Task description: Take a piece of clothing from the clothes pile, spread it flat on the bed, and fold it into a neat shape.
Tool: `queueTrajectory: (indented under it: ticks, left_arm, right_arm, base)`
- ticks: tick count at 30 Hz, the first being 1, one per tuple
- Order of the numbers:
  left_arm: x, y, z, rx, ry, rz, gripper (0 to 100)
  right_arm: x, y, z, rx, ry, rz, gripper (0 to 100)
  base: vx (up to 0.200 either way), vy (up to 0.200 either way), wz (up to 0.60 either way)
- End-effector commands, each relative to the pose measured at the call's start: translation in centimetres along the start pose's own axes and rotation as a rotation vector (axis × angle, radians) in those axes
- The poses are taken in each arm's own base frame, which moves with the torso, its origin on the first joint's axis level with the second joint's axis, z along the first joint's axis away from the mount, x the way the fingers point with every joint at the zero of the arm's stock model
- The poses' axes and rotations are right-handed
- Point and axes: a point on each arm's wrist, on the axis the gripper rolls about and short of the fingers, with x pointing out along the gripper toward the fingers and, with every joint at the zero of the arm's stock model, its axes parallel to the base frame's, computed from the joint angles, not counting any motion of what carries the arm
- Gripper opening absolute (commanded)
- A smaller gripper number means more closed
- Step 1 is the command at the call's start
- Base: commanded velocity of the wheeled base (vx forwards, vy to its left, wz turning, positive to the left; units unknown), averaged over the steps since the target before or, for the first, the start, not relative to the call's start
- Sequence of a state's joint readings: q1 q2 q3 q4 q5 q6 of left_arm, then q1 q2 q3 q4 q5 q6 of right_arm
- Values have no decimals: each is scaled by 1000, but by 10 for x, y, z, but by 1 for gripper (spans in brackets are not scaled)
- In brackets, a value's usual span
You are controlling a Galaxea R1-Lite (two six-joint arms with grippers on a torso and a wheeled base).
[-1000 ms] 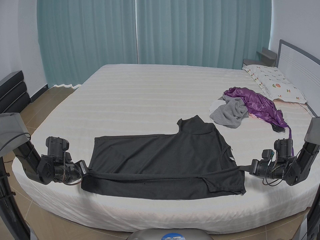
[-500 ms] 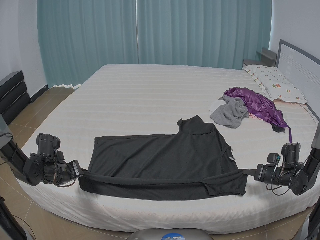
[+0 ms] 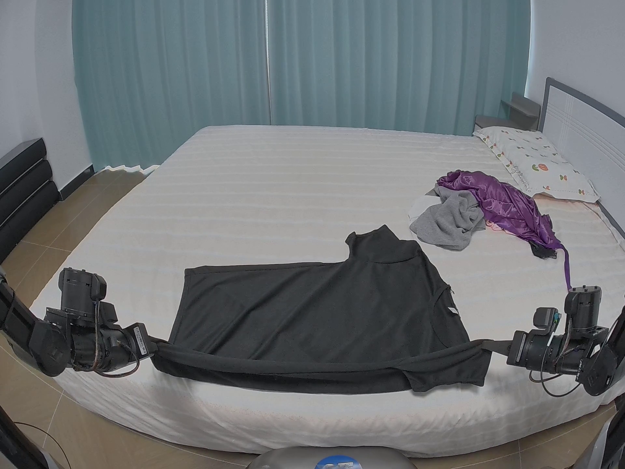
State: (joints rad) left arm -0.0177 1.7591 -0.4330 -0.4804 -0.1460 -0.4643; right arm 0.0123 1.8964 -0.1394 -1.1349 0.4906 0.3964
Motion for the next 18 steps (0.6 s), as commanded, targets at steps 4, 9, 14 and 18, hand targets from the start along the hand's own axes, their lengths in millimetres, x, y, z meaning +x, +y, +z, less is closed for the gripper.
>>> queueTrajectory:
  ticks: [4,9,14,18]
  left_arm:
    - [1,-2,3,2,-10,-7,0]
    - [10,-3,10,-10,-10,-8,0]
    - [24,-3,13,-14,15,-1,0]
    - [39,-2,16,-20,34,6,0]
  right_arm:
    - [6,-2,2,3,3,-2,0]
    - [17,-2,15,24,-32,11,0]
    - [30,-4,20,25,-22,12,0]
    - [45,-12,23,31,-11,7,0]
  base:
    - [0,0,0]
    - [0,0,0]
    - [0,0,0]
    - [0,0,0]
